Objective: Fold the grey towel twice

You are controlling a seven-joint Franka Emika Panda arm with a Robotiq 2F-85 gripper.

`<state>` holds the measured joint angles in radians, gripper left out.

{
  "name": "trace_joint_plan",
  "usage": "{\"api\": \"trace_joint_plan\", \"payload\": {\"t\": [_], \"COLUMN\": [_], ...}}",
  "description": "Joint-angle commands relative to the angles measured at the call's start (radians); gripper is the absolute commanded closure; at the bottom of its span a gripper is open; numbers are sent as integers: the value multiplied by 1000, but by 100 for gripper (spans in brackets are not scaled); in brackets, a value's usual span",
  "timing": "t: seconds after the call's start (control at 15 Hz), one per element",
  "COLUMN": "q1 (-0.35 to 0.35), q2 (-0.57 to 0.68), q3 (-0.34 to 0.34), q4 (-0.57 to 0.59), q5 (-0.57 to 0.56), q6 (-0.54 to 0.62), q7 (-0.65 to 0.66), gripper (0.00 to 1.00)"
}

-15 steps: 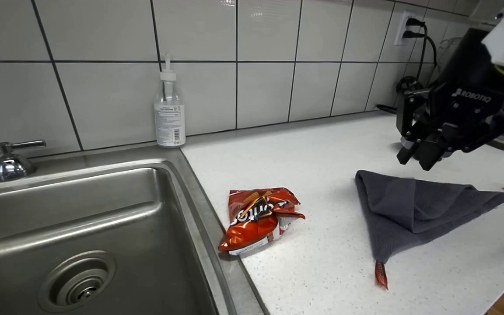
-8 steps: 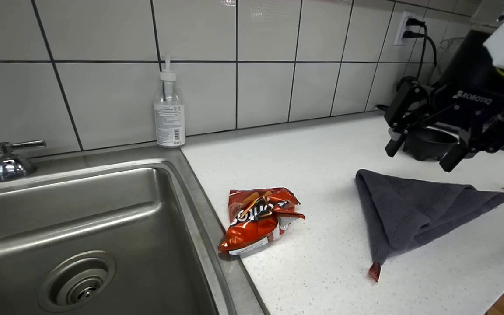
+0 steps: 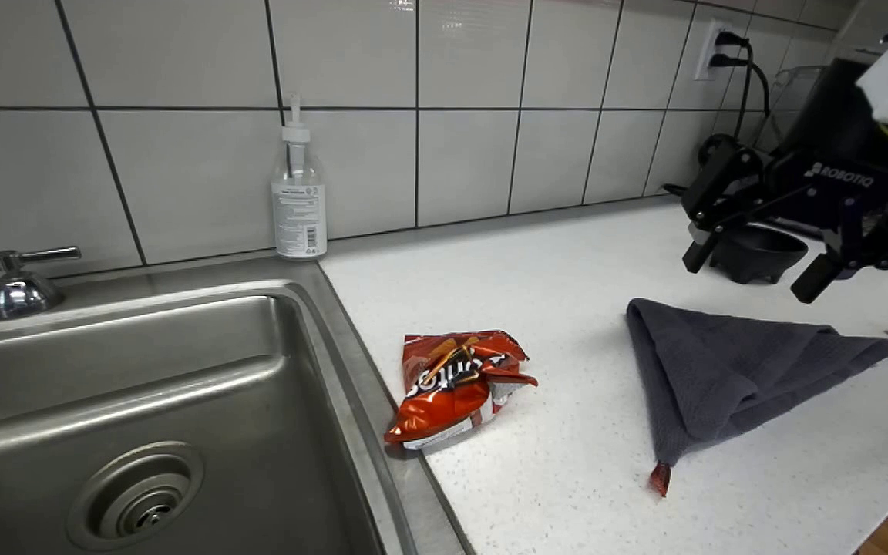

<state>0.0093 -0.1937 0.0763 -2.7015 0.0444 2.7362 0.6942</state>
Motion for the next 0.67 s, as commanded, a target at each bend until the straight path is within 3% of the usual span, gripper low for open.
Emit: {"api": "trace_joint_plan", "payload": {"t": [0.0,0.6], "q1": [-12,-46], "q2": [-20,-33], "q3": [-20,-80], "q4": [0,21], "q5": [37,60], "q6": [-48,-128], "q7": [-72,-210], "gripper": [0,0]}}
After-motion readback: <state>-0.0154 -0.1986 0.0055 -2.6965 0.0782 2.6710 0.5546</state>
